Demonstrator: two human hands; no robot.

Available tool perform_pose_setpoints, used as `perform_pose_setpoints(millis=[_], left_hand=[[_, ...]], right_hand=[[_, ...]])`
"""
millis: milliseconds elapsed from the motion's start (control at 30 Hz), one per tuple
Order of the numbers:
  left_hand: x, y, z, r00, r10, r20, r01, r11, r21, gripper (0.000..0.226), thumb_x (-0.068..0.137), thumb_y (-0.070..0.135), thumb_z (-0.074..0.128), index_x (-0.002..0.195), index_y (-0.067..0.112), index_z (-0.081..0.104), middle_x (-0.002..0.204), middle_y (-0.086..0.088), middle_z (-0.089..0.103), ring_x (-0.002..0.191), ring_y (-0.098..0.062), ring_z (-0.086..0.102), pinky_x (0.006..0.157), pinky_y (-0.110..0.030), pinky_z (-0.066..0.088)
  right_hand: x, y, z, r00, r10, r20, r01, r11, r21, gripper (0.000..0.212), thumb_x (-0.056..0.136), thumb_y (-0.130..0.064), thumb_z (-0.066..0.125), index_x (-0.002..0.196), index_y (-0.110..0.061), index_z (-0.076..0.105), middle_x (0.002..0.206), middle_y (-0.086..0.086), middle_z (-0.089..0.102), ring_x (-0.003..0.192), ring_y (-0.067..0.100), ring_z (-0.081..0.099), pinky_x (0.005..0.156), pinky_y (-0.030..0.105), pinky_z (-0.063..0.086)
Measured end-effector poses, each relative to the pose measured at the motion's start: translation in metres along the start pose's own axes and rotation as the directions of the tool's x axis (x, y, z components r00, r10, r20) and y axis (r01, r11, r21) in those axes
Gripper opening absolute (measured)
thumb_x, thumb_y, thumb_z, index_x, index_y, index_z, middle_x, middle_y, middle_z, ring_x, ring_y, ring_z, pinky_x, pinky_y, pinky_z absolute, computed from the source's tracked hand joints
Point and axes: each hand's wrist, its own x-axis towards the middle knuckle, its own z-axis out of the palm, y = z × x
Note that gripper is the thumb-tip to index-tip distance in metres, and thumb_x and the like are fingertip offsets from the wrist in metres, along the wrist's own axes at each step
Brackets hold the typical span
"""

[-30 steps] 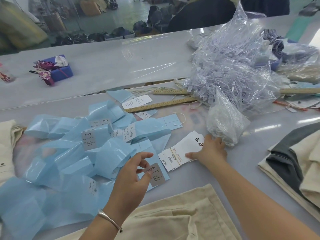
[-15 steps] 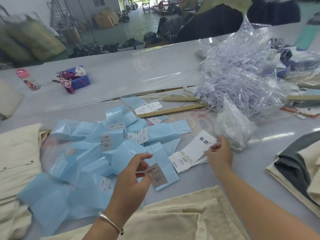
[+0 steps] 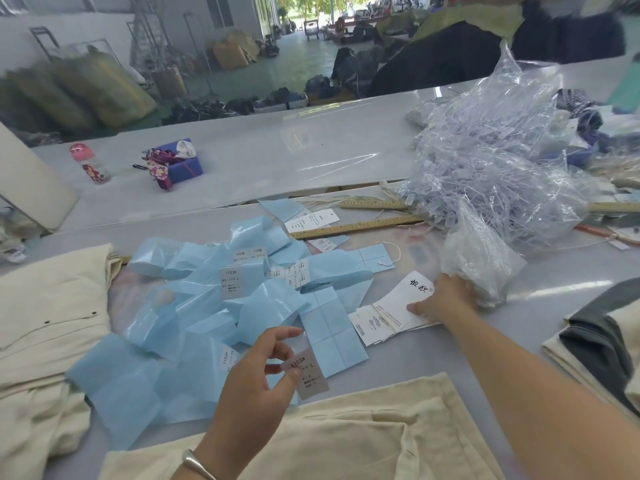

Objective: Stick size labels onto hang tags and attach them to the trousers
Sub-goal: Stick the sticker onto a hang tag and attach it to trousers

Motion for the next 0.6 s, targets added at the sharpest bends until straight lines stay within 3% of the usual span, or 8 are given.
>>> perform_pose_setpoints(millis=[167,400,600], left_hand=[[0.002,-0.004,-0.004,1.0,-0.009,-0.015,0.008,1.0,-0.006,0.045,0.085,0.002,0.067,0.107,0.041,0.059,0.09,0.02,0.059,0.096,-0.003,0.059,0.079,-0.01,0.048],[0.006,-0.002,0.005,1.0,-0.01,0.006,0.01,1.0,0.002,0.042,0.087,0.005,0.067,0.106,0.042,0.058,0.092,0.023,0.058,0.097,-0.002,0.057,0.08,-0.015,0.049],[0.013,-0.004,0.016,0.999,-0.038,-0.011,0.037,0.998,-0.054,0.042,0.086,0.003,0.067,0.105,0.04,0.061,0.084,0.018,0.061,0.091,-0.004,0.061,0.079,-0.012,0.05]], right_hand=[[0.001,-0.002,-0.001,0.999,0.033,-0.021,-0.032,0.996,0.078,0.088,0.061,-0.04,0.087,0.13,-0.01,0.041,0.136,0.015,0.042,0.13,0.033,0.037,0.103,0.04,0.039],[-0.015,0.003,0.011,0.973,-0.122,-0.196,0.142,0.986,0.092,0.071,0.068,-0.035,0.084,0.122,-0.008,0.046,0.121,0.014,0.053,0.117,0.032,0.047,0.092,0.038,0.041],[-0.019,0.004,0.019,0.952,-0.174,-0.251,0.21,0.97,0.122,0.076,0.072,-0.029,0.082,0.132,-0.009,0.041,0.128,0.013,0.048,0.122,0.03,0.044,0.098,0.04,0.04]])
